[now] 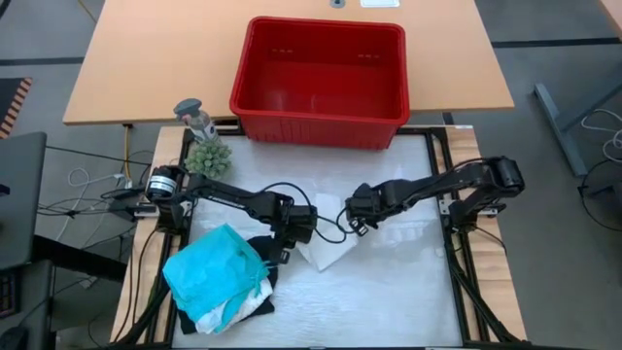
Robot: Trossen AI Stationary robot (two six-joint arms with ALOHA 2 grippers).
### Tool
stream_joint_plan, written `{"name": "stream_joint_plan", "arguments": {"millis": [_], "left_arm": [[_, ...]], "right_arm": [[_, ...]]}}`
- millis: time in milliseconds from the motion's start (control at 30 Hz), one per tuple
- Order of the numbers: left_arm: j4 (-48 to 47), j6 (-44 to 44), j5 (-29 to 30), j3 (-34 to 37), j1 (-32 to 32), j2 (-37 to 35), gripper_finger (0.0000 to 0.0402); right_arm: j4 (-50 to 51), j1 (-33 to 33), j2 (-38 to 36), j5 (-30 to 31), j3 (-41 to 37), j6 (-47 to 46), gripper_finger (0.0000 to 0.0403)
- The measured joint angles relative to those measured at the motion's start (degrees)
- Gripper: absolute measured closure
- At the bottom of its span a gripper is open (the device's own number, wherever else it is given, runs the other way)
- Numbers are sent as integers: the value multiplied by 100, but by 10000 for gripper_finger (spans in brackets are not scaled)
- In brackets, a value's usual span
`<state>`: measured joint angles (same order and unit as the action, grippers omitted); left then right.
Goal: Fold Laundry from Bin
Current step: Fold the white shorts
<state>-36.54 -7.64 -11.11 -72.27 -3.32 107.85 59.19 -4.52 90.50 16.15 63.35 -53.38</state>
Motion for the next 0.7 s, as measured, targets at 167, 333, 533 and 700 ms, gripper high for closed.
{"name": "stream_joint_plan", "arguments": {"millis": [167,333,533,700], "left_arm": [[50,16,6,0,21,0,383],[51,33,0,0,19,0,383],[84,39,-7,0,18,0,383],[52,210,-20,0,16,0,383]], "right_arm": [[859,-228,31,188,338,-720,379],[475,-647,39,-218,197,-1048,367],[204,-881,42,-414,162,-1398,251],[162,-1225,42,-279,160,-1772,171]]}}
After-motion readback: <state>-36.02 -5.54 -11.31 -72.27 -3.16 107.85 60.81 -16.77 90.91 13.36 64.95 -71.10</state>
